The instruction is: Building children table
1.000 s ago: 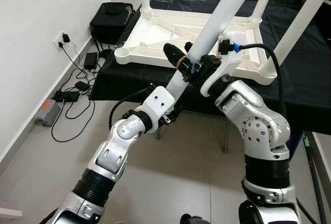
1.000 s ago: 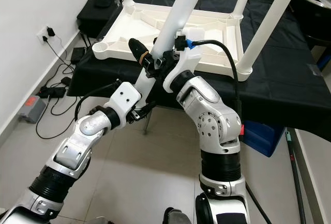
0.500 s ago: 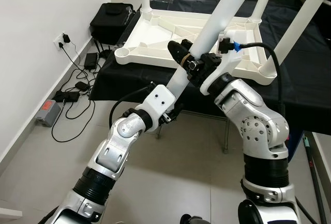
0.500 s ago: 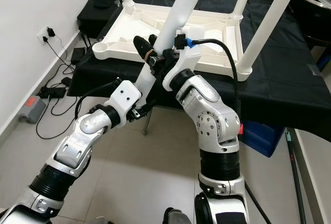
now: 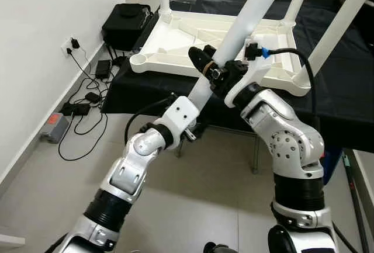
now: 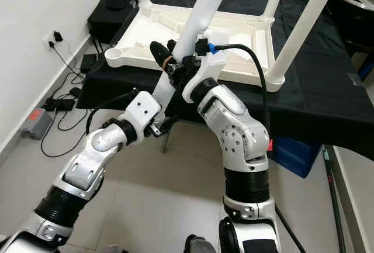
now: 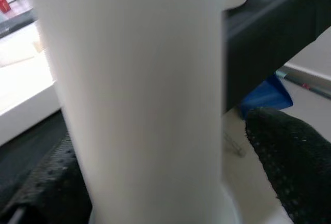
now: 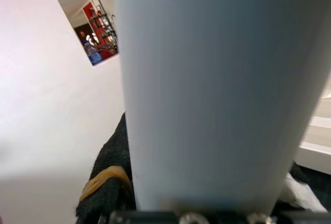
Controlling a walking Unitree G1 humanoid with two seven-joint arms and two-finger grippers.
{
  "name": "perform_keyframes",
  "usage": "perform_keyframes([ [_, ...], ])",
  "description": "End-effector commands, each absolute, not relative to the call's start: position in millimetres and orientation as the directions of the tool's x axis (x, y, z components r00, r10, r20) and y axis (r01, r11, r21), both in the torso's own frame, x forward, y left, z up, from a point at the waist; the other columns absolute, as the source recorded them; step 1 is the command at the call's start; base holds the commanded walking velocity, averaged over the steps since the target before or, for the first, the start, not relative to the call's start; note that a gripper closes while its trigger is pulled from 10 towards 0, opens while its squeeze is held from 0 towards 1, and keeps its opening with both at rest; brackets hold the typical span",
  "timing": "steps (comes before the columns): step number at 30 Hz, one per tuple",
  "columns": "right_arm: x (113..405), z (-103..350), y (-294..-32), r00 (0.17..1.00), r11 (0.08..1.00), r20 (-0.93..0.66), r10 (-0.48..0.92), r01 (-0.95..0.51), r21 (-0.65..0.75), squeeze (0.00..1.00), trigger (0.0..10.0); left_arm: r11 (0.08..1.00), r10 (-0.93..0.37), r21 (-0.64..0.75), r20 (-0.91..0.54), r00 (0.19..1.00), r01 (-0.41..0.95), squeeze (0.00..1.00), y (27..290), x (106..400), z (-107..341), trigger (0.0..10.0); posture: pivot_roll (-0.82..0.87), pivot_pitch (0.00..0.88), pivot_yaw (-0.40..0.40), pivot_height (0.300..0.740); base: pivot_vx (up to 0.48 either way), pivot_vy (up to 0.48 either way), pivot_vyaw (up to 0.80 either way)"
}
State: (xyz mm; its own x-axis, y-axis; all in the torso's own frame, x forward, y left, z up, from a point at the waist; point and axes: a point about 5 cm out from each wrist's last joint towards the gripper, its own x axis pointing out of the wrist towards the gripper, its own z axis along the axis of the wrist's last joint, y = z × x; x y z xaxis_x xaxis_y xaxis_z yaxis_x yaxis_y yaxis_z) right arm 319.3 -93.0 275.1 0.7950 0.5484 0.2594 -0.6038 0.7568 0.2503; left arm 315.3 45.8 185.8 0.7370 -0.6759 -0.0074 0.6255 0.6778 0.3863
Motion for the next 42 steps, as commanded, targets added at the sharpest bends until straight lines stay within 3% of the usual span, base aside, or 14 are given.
perform_keyframes([
  [1, 318, 277, -88, 0.78, 0.743, 0.276, 0.561, -0.622, 0.247, 0.0, 0.0, 0.708, -0.65, 0.388, 0.032, 0.759, 0.59, 1.0, 50, 319, 195, 10.0, 0.1, 0.116, -0.043, 0.74, 0.0, 0.0, 0.0],
  [6, 319, 277, -90, 0.786, 0.749, 0.282, 0.55, -0.613, 0.25, 0.0, 0.0, 0.726, -0.623, 0.406, 0.047, 0.781, 0.555, 1.0, 57, 323, 199, 10.0, 0.1, 0.116, -0.04, 0.74, 0.0, 0.0, 0.0],
  [7, 322, 276, -95, 0.803, 0.769, 0.282, 0.524, -0.589, 0.249, 0.0, 0.0, 0.731, -0.6, 0.436, 0.042, 0.799, 0.525, 0.0, 63, 326, 200, 10.0, 0.1, 0.117, -0.043, 0.74, 0.0, 0.0, 0.0],
  [12, 324, 275, -99, 0.82, 0.787, 0.276, 0.501, -0.564, 0.249, 0.0, 0.0, 0.736, -0.586, 0.448, 0.047, 0.809, 0.508, 0.0, 66, 327, 201, 10.0, 0.1, 0.117, -0.042, 0.74, 0.0, 0.0, 0.0],
  [14, 334, 270, -115, 0.888, 0.866, 0.254, 0.383, -0.441, 0.235, 0.0, 10.0, 0.77, -0.548, 0.439, 0.083, 0.833, 0.463, 0.0, 72, 327, 206, 10.0, 0.1, 0.116, -0.043, 0.74, 0.0, 0.0, 0.0],
  [17, 342, 266, -135, 0.936, 0.928, 0.257, 0.242, -0.301, 0.22, 0.0, 10.0, 0.789, -0.561, 0.384, 0.132, 0.817, 0.48, 0.0, 66, 315, 213, 10.0, 0.11, 0.117, -0.044, 0.74, 0.0, 0.0, 0.0],
  [25, 341, 251, -157, 0.964, 0.98, 0.25, 0.091, -0.131, 0.147, 0.0, 10.0, 0.819, -0.57, 0.209, 0.191, 0.799, 0.534, 0.0, 48, 287, 207, 10.0, 0.11, 0.116, -0.045, 0.74, 0.0, 0.0, 0.0],
  [30, 332, 240, -162, 0.964, 0.989, 0.251, 0.083, -0.112, 0.102, 0.0, 10.0, 0.833, -0.553, 0.142, 0.18, 0.813, 0.535, 0.0, 50, 278, 197, 10.0, 0.11, 0.11, -0.045, 0.74, 0.0, 0.0, 0.0],
  [31, 310, 224, -159, 0.965, 0.99, 0.23, 0.129, -0.14, 0.028, 0.0, 10.0, 0.875, -0.483, 0.042, 0.136, 0.865, 0.482, 0.0, 64, 264, 179, 10.0, 0.13, 0.103, -0.063, 0.74, 0.0, 0.0, 0.0],
  [33, 299, 217, -156, 0.963, 0.988, 0.226, 0.148, -0.155, 0.013, 0.0, 10.0, 0.893, -0.446, -0.005, 0.112, 0.888, 0.449, 0.0, 73, 258, 172, 10.0, 0.13, 0.103, -0.06, 0.74, 0.0, 0.0, 0.0],
  [42, 281, 211, -152, 0.966, 0.996, 0.246, 0.078, -0.087, 0.026, 0.0, 10.0, 0.907, -0.417, -0.054, 0.034, 0.908, 0.418, 0.0, 78, 237, 151, 10.0, 0.12, 0.079, -0.061, 0.74, 0.0, 0.0, 0.18],
])
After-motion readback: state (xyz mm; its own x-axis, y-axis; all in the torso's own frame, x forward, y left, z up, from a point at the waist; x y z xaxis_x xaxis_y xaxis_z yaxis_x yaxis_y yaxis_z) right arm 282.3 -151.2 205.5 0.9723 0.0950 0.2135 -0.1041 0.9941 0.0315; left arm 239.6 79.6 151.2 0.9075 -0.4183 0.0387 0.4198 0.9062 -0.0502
